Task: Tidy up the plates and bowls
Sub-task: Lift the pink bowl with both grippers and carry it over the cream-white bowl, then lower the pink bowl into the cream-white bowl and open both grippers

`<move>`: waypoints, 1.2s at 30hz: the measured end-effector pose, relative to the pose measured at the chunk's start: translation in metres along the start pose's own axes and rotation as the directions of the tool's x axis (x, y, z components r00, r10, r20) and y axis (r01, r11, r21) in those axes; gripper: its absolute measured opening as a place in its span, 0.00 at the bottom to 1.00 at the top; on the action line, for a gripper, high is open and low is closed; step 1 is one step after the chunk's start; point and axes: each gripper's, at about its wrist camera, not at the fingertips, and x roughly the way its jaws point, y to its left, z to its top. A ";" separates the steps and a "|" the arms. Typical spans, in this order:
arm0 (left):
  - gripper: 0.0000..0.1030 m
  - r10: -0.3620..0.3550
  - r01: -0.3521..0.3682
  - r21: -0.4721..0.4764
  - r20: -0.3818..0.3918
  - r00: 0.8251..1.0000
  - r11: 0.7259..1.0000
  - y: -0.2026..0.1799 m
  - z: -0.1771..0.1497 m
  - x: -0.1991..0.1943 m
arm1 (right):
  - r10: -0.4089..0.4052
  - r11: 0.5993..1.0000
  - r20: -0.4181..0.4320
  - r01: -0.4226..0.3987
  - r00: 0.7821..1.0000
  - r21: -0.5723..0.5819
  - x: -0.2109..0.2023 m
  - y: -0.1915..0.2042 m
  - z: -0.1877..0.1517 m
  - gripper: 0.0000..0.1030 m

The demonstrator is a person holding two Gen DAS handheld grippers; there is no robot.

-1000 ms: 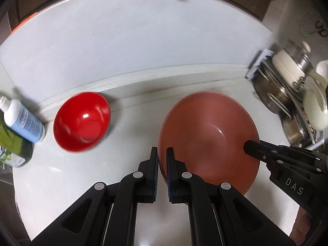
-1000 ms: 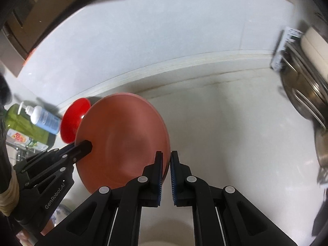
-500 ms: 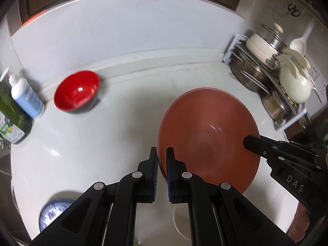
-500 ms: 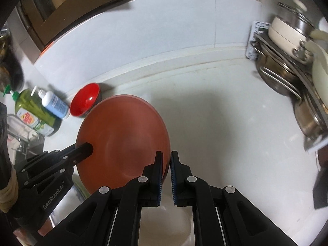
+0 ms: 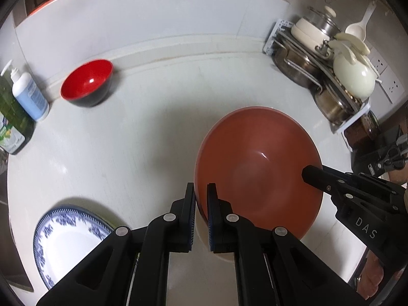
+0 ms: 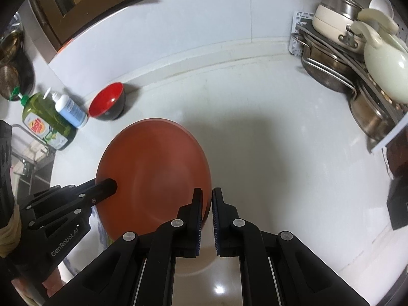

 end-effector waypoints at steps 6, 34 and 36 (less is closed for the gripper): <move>0.09 0.002 -0.003 -0.003 -0.054 0.999 1.000 -0.001 -0.015 0.012 | -0.002 1.000 -0.034 0.002 0.999 0.010 0.004 -0.006 -0.019 0.09; 0.19 0.003 -0.007 -0.024 -0.146 0.989 1.000 -0.003 -0.034 0.039 | 0.001 1.000 -0.152 0.000 0.988 0.009 0.035 -0.014 -0.044 0.12; 0.23 -0.011 0.006 -0.033 -0.150 0.989 0.999 -0.002 -0.034 0.039 | 0.005 1.000 -0.158 -0.005 0.987 0.004 0.036 -0.013 -0.045 0.12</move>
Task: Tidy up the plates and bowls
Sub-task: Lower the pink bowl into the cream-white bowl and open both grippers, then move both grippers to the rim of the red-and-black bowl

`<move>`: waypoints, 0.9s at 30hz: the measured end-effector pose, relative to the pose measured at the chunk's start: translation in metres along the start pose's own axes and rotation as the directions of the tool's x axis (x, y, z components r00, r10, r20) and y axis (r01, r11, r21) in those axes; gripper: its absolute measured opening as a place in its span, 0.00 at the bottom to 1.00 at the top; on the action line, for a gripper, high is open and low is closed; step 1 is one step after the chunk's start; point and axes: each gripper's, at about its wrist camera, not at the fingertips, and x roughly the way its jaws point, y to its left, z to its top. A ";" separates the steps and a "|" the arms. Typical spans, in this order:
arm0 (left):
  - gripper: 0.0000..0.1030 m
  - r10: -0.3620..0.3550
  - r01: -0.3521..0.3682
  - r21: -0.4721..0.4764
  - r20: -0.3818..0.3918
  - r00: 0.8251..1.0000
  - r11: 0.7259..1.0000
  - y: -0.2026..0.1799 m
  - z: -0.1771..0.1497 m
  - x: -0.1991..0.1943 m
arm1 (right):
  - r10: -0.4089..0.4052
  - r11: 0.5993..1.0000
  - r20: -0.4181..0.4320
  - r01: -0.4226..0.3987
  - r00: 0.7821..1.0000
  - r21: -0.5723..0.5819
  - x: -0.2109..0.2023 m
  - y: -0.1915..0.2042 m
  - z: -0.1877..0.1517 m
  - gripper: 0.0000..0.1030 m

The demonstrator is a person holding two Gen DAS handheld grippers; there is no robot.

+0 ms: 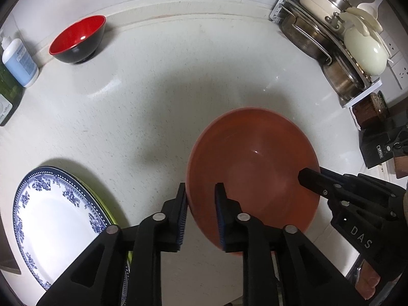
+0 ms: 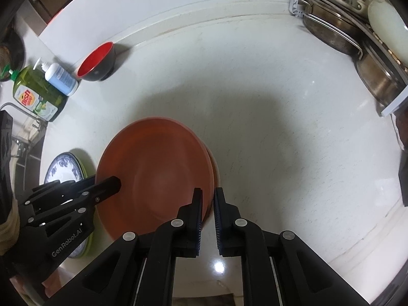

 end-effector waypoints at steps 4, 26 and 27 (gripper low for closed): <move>0.32 0.003 -0.003 0.003 0.003 1.000 1.000 0.000 0.000 0.000 | 0.001 1.000 -0.001 -0.001 1.000 -0.012 0.001 0.002 0.000 0.12; 0.64 0.109 -0.114 0.005 0.242 0.964 0.993 0.029 0.028 -0.073 | 0.005 0.998 0.163 0.006 0.987 -0.068 -0.040 0.030 0.023 0.35; 0.65 0.119 -0.122 -0.001 0.250 0.961 0.992 0.033 0.032 -0.076 | 0.008 0.997 0.175 0.006 0.985 -0.078 -0.042 0.035 0.028 0.35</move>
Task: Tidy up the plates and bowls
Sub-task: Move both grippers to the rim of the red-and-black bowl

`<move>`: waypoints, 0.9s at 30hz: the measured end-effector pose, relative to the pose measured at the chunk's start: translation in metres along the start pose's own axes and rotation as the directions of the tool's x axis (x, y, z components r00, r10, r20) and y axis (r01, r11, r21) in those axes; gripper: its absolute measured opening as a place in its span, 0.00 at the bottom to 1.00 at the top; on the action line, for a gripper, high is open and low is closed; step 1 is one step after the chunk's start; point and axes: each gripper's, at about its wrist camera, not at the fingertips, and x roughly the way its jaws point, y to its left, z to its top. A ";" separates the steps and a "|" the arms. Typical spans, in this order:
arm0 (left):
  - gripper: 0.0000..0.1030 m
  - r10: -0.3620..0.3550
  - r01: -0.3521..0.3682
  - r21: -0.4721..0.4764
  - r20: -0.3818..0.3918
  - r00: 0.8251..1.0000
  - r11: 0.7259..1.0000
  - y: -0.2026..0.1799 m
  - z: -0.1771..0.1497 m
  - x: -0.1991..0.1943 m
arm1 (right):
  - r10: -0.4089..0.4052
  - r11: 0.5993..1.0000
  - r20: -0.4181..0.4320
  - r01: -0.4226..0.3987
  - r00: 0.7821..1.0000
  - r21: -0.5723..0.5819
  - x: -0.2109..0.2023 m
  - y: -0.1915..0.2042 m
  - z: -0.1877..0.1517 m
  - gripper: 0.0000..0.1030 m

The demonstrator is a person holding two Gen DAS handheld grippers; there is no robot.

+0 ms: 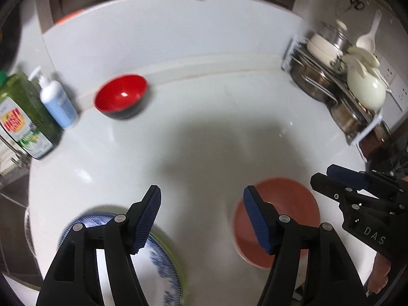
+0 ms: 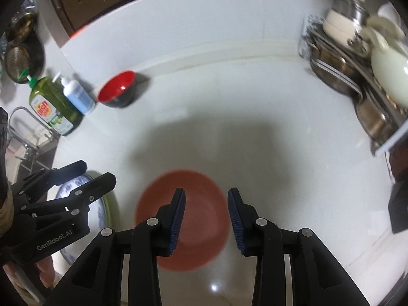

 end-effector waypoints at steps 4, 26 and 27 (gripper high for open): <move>0.71 0.043 -0.042 -0.019 0.037 0.998 0.999 0.024 0.015 -0.008 | 0.017 0.999 0.033 -0.016 0.999 -0.034 0.000 0.015 0.021 0.38; 0.83 0.289 -0.279 -0.101 0.099 0.952 0.955 0.148 0.084 0.001 | 0.129 0.966 0.060 -0.112 0.990 -0.231 0.051 0.120 0.137 0.44; 0.83 0.289 -0.280 -0.102 0.096 0.952 0.955 0.153 0.086 0.004 | 0.132 0.962 0.055 -0.114 0.990 -0.247 0.056 0.124 0.141 0.44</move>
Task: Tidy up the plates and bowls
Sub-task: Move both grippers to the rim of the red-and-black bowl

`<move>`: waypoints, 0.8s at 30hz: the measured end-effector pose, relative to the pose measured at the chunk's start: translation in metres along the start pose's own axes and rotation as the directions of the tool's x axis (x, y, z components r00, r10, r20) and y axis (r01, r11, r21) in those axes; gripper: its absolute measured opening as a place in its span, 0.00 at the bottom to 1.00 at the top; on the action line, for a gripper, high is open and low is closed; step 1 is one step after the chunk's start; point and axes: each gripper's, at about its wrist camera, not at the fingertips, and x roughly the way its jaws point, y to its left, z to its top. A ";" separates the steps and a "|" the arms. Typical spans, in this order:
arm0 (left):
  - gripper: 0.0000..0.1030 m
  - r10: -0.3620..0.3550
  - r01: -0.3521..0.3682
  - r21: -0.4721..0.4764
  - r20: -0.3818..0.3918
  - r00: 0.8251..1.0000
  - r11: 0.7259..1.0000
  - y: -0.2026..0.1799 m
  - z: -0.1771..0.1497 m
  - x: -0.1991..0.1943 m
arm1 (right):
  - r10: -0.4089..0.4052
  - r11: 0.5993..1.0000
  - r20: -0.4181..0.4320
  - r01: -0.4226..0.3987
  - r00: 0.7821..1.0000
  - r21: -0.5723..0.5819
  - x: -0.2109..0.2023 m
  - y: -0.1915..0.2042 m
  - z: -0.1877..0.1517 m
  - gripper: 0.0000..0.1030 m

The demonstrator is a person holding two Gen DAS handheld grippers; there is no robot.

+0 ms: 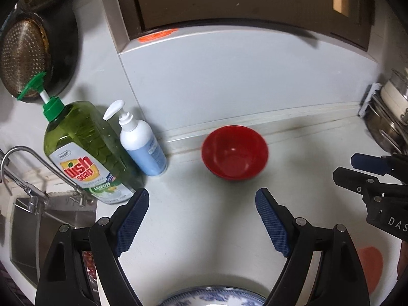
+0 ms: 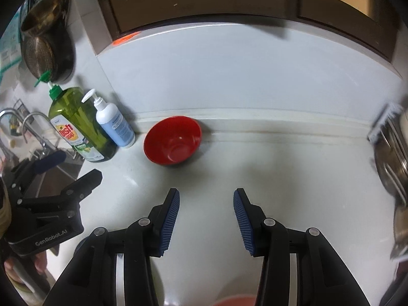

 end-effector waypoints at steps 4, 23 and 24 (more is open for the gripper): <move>0.83 0.009 -0.009 0.000 -0.014 1.000 1.000 0.008 0.006 0.022 | 0.014 0.999 -0.022 -0.014 1.000 -0.036 0.022 0.008 0.016 0.44; 0.81 0.009 -0.005 0.029 -0.120 0.993 1.000 0.004 0.023 0.132 | 0.056 0.998 -0.153 -0.061 0.987 -0.029 0.143 0.005 0.061 0.44; 0.80 0.005 -0.002 0.027 -0.124 0.992 1.000 0.005 0.024 0.134 | 0.058 0.998 -0.158 -0.063 0.986 -0.026 0.148 0.004 0.063 0.44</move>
